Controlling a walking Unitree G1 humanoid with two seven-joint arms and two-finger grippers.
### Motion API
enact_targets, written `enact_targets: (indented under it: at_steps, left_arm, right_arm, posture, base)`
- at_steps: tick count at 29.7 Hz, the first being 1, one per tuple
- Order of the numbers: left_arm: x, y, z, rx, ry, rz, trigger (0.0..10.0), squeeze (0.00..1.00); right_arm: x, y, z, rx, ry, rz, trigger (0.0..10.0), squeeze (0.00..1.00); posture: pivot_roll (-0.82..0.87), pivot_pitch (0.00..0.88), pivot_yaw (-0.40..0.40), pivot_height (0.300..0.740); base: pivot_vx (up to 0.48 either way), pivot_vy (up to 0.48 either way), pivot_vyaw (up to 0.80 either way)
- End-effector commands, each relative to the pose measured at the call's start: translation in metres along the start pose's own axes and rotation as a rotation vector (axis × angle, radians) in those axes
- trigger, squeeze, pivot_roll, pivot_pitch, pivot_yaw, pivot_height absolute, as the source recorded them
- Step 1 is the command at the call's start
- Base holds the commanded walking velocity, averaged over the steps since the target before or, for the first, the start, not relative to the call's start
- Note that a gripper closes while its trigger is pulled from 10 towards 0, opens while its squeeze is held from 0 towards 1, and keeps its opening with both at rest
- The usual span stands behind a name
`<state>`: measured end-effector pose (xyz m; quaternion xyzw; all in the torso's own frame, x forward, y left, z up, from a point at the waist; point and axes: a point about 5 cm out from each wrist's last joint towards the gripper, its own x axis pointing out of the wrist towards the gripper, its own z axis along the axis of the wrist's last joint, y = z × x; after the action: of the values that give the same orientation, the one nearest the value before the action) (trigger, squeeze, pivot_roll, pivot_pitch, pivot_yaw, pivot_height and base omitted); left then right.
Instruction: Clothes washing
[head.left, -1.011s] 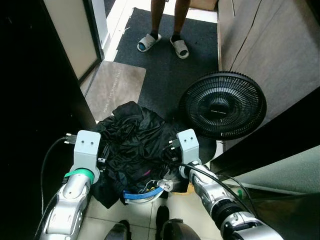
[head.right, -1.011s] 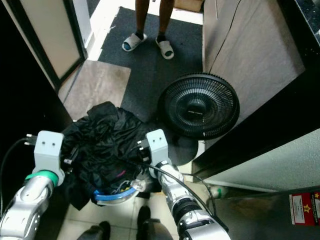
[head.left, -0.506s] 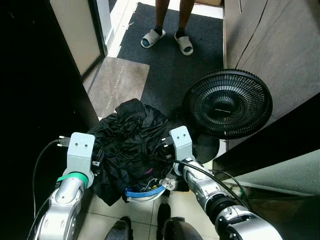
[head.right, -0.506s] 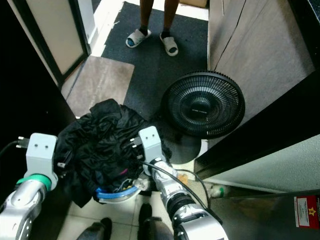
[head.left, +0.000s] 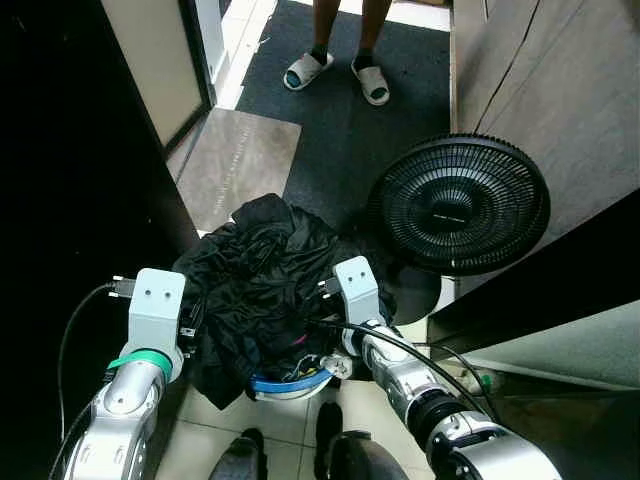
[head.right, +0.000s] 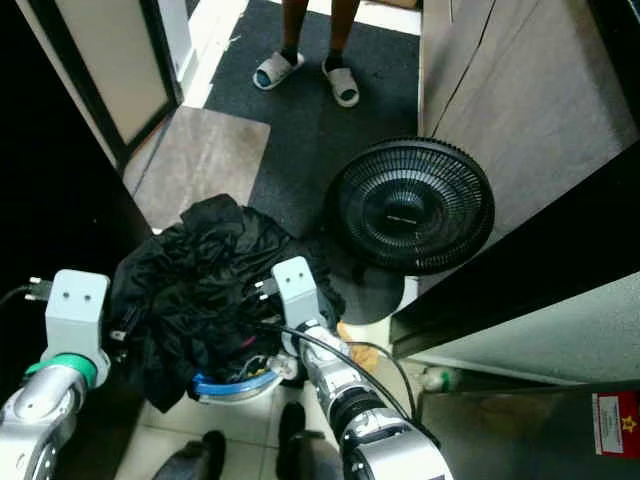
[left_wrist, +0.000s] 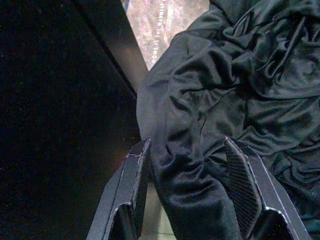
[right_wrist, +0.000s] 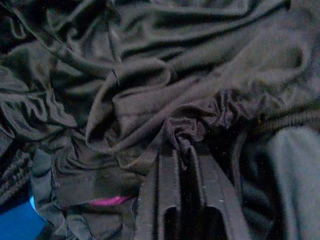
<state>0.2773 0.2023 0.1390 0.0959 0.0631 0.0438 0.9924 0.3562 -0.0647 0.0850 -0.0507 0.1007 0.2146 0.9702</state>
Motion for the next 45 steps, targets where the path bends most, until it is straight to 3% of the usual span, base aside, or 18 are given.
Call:
enact_targets:
  at_steps: [1, 9, 12, 13, 16, 18, 19, 20, 21, 23, 24, 26, 27, 30, 34, 39, 42, 45]
  left_arm:
    - [-0.004, -0.001, -0.010, 0.007, 0.046, -0.003, 10.0, 0.00]
    - [0.002, -0.005, -0.009, 0.005, 0.046, -0.014, 10.0, 0.00]
    - [0.005, -0.005, -0.007, 0.001, 0.036, -0.012, 10.0, 0.00]
    - [0.007, -0.003, -0.005, -0.002, 0.030, -0.009, 10.0, 0.00]
    - [0.008, -0.002, -0.005, -0.004, 0.028, -0.006, 10.0, 0.00]
    - [0.010, 0.003, -0.004, -0.009, 0.024, 0.001, 10.0, 0.00]
    - [0.010, 0.003, -0.004, -0.009, 0.024, 0.001, 10.0, 0.00]
    - [0.012, 0.006, -0.004, -0.012, 0.022, 0.005, 10.0, 0.00]
    - [0.012, 0.006, -0.004, -0.012, 0.022, 0.005, 10.0, 0.00]
    - [0.013, 0.007, -0.004, -0.013, 0.018, 0.003, 10.0, 0.00]
    - [0.014, 0.007, -0.004, -0.013, 0.017, 0.001, 10.0, 0.00]
    - [0.014, 0.007, -0.004, -0.013, 0.017, 0.001, 10.0, 0.00]
    - [0.016, 0.006, -0.003, -0.013, 0.014, -0.003, 10.0, 0.00]
    - [0.022, 0.005, -0.001, -0.015, 0.004, -0.012, 10.0, 0.00]
    - [0.025, 0.003, 0.000, -0.020, -0.002, -0.019, 10.0, 0.00]
    - [0.030, -0.002, 0.003, -0.034, -0.016, -0.043, 10.0, 0.00]
    - [0.030, -0.006, 0.006, -0.040, -0.030, -0.066, 10.0, 0.00]
    - [0.030, -0.006, 0.006, -0.040, -0.030, -0.066, 10.0, 0.00]
  right_arm:
    - [-0.006, 0.002, -0.020, 0.032, 0.067, -0.005, 0.0, 0.00]
    - [-0.006, -0.010, -0.011, 0.068, 0.012, -0.051, 0.0, 0.00]
    - [-0.003, -0.024, 0.014, 0.106, -0.109, -0.092, 0.0, 0.00]
    - [-0.003, -0.035, 0.034, 0.121, -0.210, -0.121, 0.0, 0.00]
    - [-0.004, -0.044, 0.051, 0.129, -0.288, -0.144, 0.0, 0.00]
    - [-0.013, -0.071, 0.097, 0.114, -0.493, -0.219, 0.0, 0.00]
    - [-0.013, -0.071, 0.097, 0.114, -0.493, -0.219, 0.0, 0.00]
    - [-0.028, -0.097, 0.137, 0.071, -0.651, -0.288, 0.0, 0.00]
    - [-0.028, -0.097, 0.137, 0.071, -0.651, -0.288, 0.0, 0.00]
    - [-0.043, -0.113, 0.166, 0.034, -0.764, -0.312, 0.0, 0.00]
    - [-0.048, -0.117, 0.176, 0.021, -0.804, -0.314, 3.6, 0.00]
    - [-0.048, -0.117, 0.176, 0.021, -0.804, -0.314, 3.6, 0.00]
    - [-0.057, -0.123, 0.190, 0.005, -0.860, -0.326, 10.0, 0.00]
    - [-0.091, -0.133, 0.229, 0.005, -1.046, -0.341, 10.0, 0.00]
    - [-0.115, -0.137, 0.243, -0.002, -1.137, -0.344, 10.0, 0.00]
    - [-0.144, -0.134, 0.232, -0.062, -1.157, -0.368, 10.0, 0.00]
    - [-0.152, -0.129, 0.209, -0.061, -1.099, -0.392, 10.0, 0.00]
    - [-0.152, -0.129, 0.209, -0.061, -1.099, -0.392, 10.0, 0.00]
  posture:
    - [0.33, 0.454, -0.027, 0.740]
    - [0.31, 0.425, -0.018, 0.740]
    - [0.30, 0.385, -0.020, 0.740]
    - [0.29, 0.365, -0.019, 0.740]
    - [0.29, 0.354, -0.016, 0.740]
    - [0.26, 0.305, -0.002, 0.740]
    - [0.26, 0.305, -0.002, 0.740]
    - [0.25, 0.280, 0.007, 0.740]
    - [0.25, 0.280, 0.007, 0.740]
    - [0.24, 0.250, 0.019, 0.740]
    - [0.23, 0.233, 0.025, 0.740]
    - [0.23, 0.233, 0.025, 0.740]
    - [0.22, 0.210, 0.033, 0.740]
    - [0.20, 0.176, 0.043, 0.740]
    - [0.17, 0.138, 0.055, 0.740]
    - [0.14, 0.107, 0.065, 0.740]
    - [0.12, 0.090, 0.079, 0.740]
    - [0.12, 0.090, 0.079, 0.740]
  base:
    - [0.000, 0.000, 0.00]
    - [0.000, 0.000, 0.00]
    - [0.000, 0.000, 0.00]
    - [0.000, 0.000, 0.00]
    - [0.000, 0.000, 0.00]
    - [0.000, 0.000, 0.00]
    - [0.000, 0.000, 0.00]
    - [0.000, 0.000, 0.00]
    - [0.000, 0.000, 0.00]
    - [0.000, 0.000, 0.00]
    - [0.000, 0.000, 0.00]
    - [0.000, 0.000, 0.00]
    - [0.000, 0.000, 0.00]
    - [0.000, 0.000, 0.00]
    - [0.000, 0.000, 0.00]
    - [0.000, 0.000, 0.00]
    - [0.000, 0.000, 0.00]
    - [0.000, 0.000, 0.00]
